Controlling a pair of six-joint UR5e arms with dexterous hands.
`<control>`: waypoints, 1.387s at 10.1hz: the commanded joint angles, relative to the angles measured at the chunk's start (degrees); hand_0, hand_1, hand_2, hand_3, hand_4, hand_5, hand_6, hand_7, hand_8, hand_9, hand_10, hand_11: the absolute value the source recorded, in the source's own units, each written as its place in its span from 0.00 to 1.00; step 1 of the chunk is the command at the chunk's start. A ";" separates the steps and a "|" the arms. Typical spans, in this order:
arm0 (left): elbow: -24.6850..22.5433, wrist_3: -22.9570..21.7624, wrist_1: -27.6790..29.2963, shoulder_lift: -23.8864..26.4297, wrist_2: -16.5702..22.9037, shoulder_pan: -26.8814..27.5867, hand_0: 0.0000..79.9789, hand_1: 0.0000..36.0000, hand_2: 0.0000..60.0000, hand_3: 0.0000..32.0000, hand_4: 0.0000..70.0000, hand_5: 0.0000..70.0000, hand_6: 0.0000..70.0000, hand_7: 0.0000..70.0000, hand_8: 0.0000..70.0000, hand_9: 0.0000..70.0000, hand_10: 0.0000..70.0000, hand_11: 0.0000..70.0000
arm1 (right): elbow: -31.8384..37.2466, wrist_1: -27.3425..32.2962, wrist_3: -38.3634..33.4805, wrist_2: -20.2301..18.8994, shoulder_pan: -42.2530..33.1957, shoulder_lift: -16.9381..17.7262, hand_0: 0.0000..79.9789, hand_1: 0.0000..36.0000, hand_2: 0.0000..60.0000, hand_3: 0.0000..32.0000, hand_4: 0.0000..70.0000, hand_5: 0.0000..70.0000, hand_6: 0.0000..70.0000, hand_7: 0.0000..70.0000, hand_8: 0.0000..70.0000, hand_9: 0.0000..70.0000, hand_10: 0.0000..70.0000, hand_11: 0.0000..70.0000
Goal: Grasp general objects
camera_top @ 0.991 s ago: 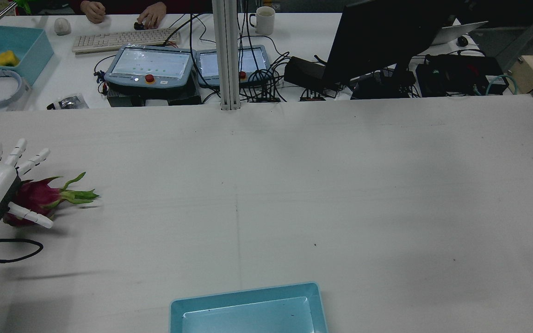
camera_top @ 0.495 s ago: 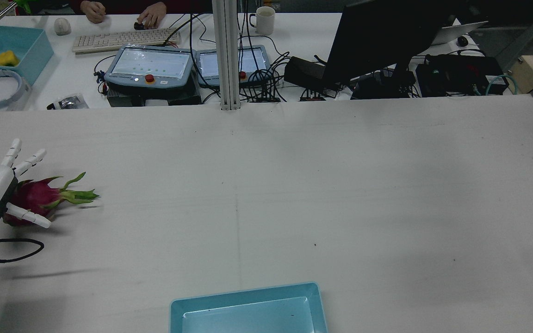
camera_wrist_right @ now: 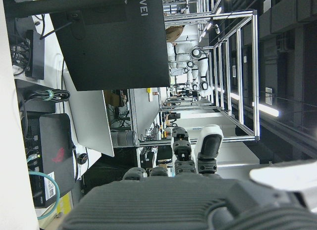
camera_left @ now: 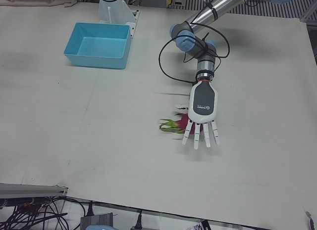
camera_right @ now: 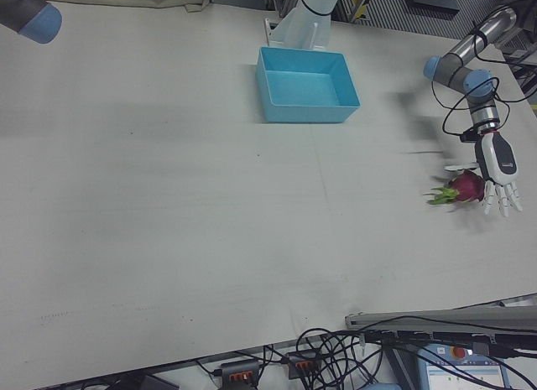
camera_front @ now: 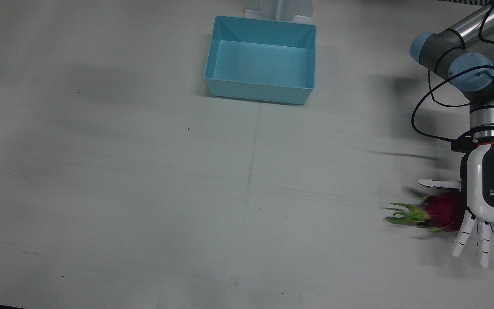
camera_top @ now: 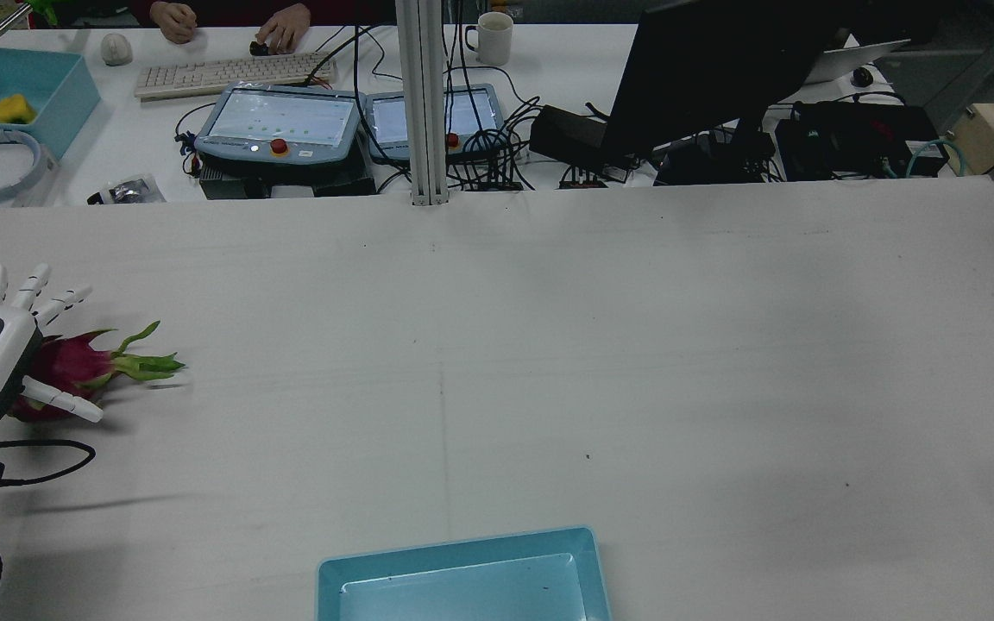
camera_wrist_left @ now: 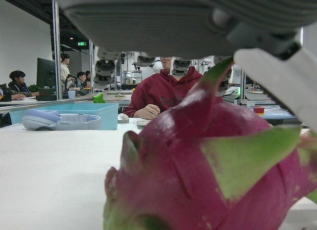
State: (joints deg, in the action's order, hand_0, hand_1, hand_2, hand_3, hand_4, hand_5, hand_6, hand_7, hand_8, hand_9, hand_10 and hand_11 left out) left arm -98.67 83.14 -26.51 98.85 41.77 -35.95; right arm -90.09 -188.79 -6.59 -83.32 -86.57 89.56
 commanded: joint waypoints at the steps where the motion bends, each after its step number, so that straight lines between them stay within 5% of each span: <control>1: 1.72 0.00 -0.29 0.73 0.07 0.00 0.59 0.24 0.00 0.03 0.00 0.15 0.00 0.12 0.01 0.00 0.07 0.11 | 0.00 0.00 0.00 0.00 0.00 0.00 0.00 0.00 0.00 0.00 0.00 0.00 0.00 0.00 0.00 0.00 0.00 0.00; 5: 2.78 0.00 -0.38 0.73 0.07 0.00 0.59 0.23 0.00 0.00 0.00 0.18 0.02 0.15 0.06 0.01 0.02 0.04 | 0.00 0.00 0.00 0.00 0.00 0.00 0.00 0.00 0.00 0.00 0.00 0.00 0.00 0.00 0.00 0.00 0.00 0.00; 9: 3.65 0.09 -0.30 0.91 0.07 0.09 0.59 0.19 0.00 0.00 0.00 0.24 0.15 0.28 0.15 0.04 0.10 0.15 | 0.00 0.00 0.00 0.00 0.00 0.00 0.00 0.00 0.00 0.00 0.00 0.00 0.00 0.00 0.00 0.00 0.00 0.00; 10: 4.88 0.09 -0.03 1.34 0.07 0.09 0.58 0.16 0.00 0.00 0.02 0.29 0.25 0.43 0.24 0.10 0.19 0.28 | 0.00 0.00 0.00 0.00 0.00 0.00 0.00 0.00 0.00 0.00 0.00 0.00 0.00 0.00 0.00 0.00 0.00 0.00; 12: 6.82 0.09 0.32 2.49 -0.02 0.09 0.59 0.18 0.00 0.00 0.22 0.37 0.30 0.58 0.34 0.25 0.37 0.53 | 0.00 0.00 0.00 0.00 0.00 0.00 0.00 0.00 0.00 0.00 0.00 0.00 0.00 0.00 0.00 0.00 0.00 0.00; 14: 6.74 0.09 0.32 2.58 -0.02 0.09 0.57 0.05 0.00 0.00 0.50 0.54 0.55 0.73 0.58 0.56 0.67 0.93 | 0.00 0.00 0.00 0.00 0.00 0.00 0.00 0.00 0.00 0.00 0.00 0.00 0.00 0.00 0.00 0.00 0.00 0.00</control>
State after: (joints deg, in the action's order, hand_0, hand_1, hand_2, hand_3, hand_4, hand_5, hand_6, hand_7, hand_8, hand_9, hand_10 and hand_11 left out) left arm -92.49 83.23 -26.30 100.96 41.78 -35.86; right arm -90.09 -188.79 -6.59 -83.32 -86.57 89.56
